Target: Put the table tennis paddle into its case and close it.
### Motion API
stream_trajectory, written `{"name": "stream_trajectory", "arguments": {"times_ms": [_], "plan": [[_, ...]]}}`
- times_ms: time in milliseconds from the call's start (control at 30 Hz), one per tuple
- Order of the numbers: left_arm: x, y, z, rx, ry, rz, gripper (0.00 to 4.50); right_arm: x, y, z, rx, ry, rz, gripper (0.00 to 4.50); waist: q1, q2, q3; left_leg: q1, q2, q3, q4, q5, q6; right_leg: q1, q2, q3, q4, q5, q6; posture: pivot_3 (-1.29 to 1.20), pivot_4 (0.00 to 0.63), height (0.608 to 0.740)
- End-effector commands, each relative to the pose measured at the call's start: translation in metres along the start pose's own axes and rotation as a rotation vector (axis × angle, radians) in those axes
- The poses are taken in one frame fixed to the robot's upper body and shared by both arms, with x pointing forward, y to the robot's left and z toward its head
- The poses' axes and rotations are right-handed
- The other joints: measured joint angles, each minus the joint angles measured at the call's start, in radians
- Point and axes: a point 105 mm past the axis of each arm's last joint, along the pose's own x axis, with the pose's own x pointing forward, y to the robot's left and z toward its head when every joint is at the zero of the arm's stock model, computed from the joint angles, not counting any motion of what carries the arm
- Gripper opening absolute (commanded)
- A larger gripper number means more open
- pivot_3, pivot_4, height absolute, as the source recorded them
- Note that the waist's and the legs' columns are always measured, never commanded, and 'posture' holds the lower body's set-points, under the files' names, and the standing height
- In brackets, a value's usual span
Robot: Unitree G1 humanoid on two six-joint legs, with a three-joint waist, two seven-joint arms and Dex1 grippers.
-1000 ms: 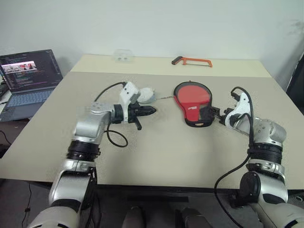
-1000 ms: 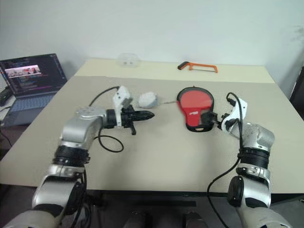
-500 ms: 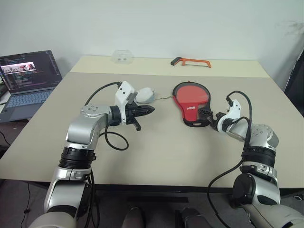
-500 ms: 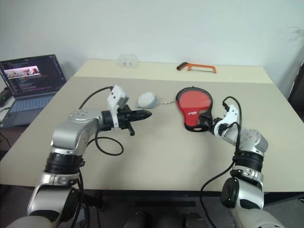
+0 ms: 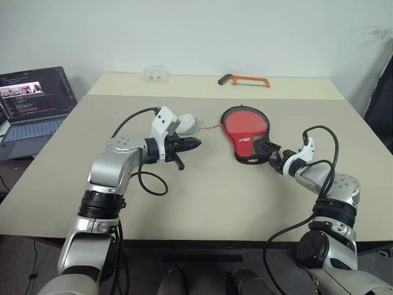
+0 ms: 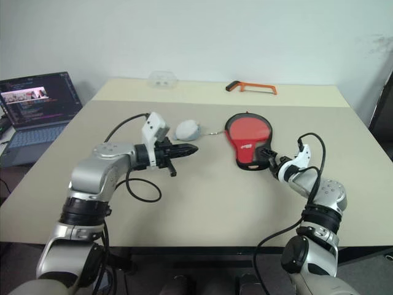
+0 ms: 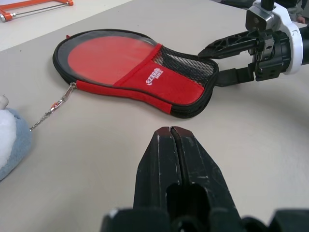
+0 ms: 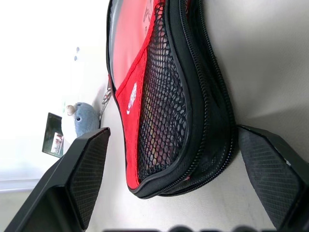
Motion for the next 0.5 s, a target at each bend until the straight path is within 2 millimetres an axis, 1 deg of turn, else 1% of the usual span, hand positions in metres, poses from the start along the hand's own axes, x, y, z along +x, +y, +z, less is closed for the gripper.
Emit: {"name": "stream_trajectory", "arguments": {"times_ms": [33, 133, 267, 367, 500], "plan": [[0.000, 0.000, 0.014, 0.030, -0.036, -0.003, 0.03, 0.004, -0.018, -0.025, 0.012, 0.099, -0.066, 4.50, 0.000, 0.000, 0.000, 0.000, 0.000, 0.000, 0.000, 0.000, 0.000, 0.000, 0.000, 0.000, 0.000, 0.000, 0.000, 0.00, 0.150, 0.740], [0.000, 0.002, 0.013, 0.023, -0.033, 0.007, 0.03, 0.010, -0.017, -0.028, 0.006, 0.105, -0.073, 4.50, -0.001, -0.001, 0.000, 0.000, 0.000, 0.000, 0.000, 0.000, 0.000, 0.000, 0.000, 0.000, 0.000, 0.000, 0.000, 0.00, 0.150, 0.740], [0.002, 0.000, 0.013, 0.022, -0.035, 0.004, 0.03, 0.022, -0.007, -0.031, 0.004, 0.103, -0.046, 4.50, -0.013, -0.003, -0.002, 0.003, 0.000, 0.000, 0.000, 0.000, 0.000, 0.002, 0.001, 0.001, 0.000, 0.001, -0.001, 0.00, 0.150, 0.740], [0.003, 0.000, 0.014, 0.021, -0.038, 0.006, 0.03, 0.030, -0.005, -0.032, -0.003, 0.099, -0.048, 4.50, -0.029, -0.003, -0.002, 0.013, 0.000, 0.000, 0.000, 0.000, 0.000, 0.013, 0.001, 0.001, -0.002, -0.001, 0.002, 0.00, 0.150, 0.740], [0.003, -0.002, 0.016, 0.021, -0.041, 0.005, 0.03, 0.038, -0.006, -0.032, -0.019, 0.087, -0.061, 4.50, -0.042, -0.003, -0.002, 0.020, 0.000, -0.002, 0.000, 0.000, 0.000, 0.017, 0.003, 0.005, -0.002, 0.001, 0.003, 0.00, 0.150, 0.740]]}}
